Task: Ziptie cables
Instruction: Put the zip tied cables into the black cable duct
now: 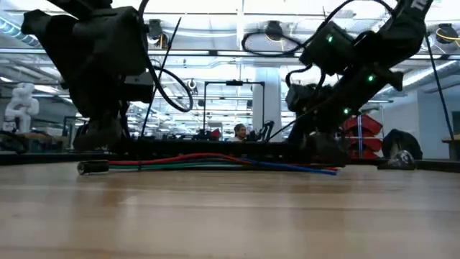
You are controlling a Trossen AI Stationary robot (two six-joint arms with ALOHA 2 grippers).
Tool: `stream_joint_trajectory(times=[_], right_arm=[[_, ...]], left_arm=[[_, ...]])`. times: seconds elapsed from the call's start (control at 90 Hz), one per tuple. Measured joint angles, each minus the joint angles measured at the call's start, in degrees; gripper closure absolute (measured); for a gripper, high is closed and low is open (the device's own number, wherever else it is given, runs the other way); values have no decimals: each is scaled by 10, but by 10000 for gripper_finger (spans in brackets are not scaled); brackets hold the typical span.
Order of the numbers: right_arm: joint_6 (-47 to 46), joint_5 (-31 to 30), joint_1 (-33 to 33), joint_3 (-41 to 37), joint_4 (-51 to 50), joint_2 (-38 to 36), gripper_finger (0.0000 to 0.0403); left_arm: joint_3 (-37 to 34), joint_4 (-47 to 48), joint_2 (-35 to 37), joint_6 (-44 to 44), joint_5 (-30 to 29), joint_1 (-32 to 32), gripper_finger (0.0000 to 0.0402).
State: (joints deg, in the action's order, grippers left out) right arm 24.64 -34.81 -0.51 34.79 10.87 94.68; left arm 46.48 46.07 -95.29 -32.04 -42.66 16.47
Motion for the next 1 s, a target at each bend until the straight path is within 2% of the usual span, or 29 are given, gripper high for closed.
stream_joint_trajectory(times=[0.144,0.311,0.567,0.889,1.0], right_arm=[[0,-9,-7,1,4,16,288],[6,3,-5,1,-6,0,371],[-32,92,-17,23,-101,-46,371],[-81,287,-74,81,-230,-50,371],[-91,374,-92,114,-301,-48,371]], left_arm=[[0,-3,0,11,1,0,352],[0,-1,0,24,5,0,387],[9,3,7,30,28,-1,395],[42,34,8,55,105,-4,396],[64,53,8,74,147,-4,397]])
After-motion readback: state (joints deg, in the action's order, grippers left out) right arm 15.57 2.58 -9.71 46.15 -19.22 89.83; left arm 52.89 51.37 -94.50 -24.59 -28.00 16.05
